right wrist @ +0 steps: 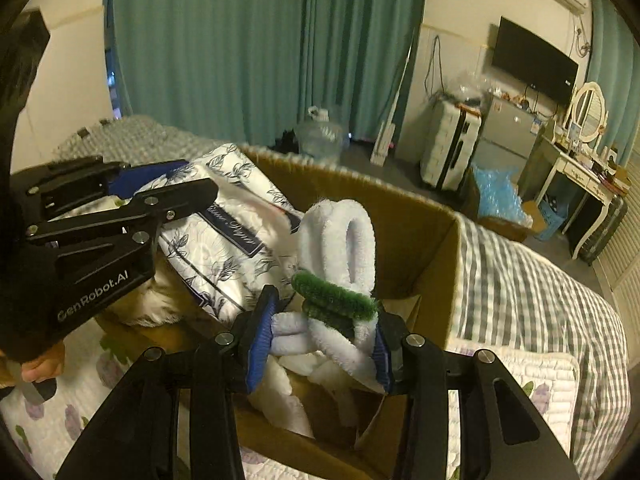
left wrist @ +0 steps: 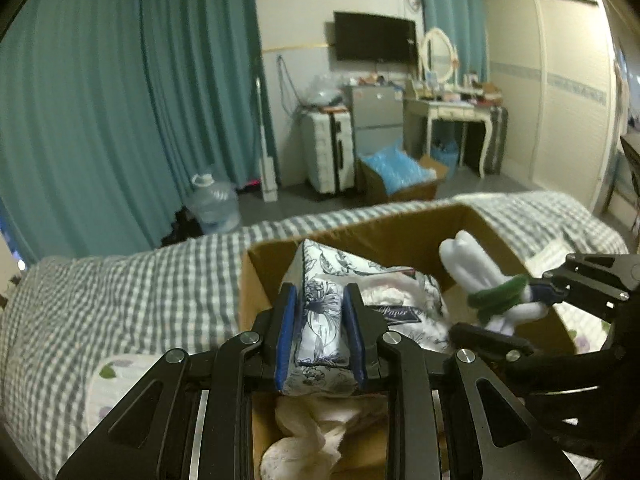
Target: Organize soft objects
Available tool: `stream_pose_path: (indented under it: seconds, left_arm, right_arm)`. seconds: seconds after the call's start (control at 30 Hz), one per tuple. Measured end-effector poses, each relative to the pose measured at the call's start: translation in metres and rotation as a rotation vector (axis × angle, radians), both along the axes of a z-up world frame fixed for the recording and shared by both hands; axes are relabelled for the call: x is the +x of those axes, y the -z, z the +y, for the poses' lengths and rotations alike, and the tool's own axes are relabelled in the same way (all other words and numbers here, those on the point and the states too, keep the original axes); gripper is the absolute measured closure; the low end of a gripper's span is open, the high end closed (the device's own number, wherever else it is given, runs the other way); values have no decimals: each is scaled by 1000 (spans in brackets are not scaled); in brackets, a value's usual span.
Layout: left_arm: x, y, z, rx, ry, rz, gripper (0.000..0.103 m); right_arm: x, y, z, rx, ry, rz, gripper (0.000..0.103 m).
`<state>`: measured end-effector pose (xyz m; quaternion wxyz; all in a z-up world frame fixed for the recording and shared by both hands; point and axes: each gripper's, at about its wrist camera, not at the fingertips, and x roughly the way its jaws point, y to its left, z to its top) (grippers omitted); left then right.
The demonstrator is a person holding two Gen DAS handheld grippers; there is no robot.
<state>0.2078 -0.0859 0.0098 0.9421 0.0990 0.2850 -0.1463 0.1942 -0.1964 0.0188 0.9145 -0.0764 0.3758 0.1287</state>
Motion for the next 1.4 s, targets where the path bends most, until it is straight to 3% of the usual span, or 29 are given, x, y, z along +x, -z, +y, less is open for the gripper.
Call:
stream_pose_path:
  seconds: [0.17,0.37,0.4,0.47,0.57,0.87,0.97,1.23,1.3,1.33,1.4]
  left_arm:
    - [8,12,-1,16,0,36,74]
    - [6,4,2,-18,9,38,71]
    - [4,0,4,-25,5,37,68]
    - [0,-10,8,-50,-1,26,47]
    - [-8,-26,16,-91,-13,0,31]
    - [-43,-73,41,-157,-72,-64,31]
    - [-59,-89,49,-179,-82,-84,31]
    - [-115,-135,71,-189,-120,-158,31]
    - [-128,-141,75,-190,-128,-178,18]
    - [-136,-145,77,-189,-134,-191,4]
    - [-146,-147,82,-190,-151,-215,0]
  right_arm:
    - [2,12,-5,-15,14,32,58]
    - [-7,9,-8,-19,26,16,53]
    - [-10,7,-6,-23,25,7,52]
    - [-20,0,-6,-25,26,-13,50]
    - [-33,-15,-10,-12,43,-47,47]
    - [-76,-76,-31,72,135,-175,32]
    - [-93,-98,-32,91,158,-221,21]
    - [-148,-149,-30,90,170,-329,6]
    - [-164,-160,-29,86,180,-359,0]
    - [-172,-165,-30,92,183,-372,0]
    - [-185,-173,-33,109,189,-396,0]
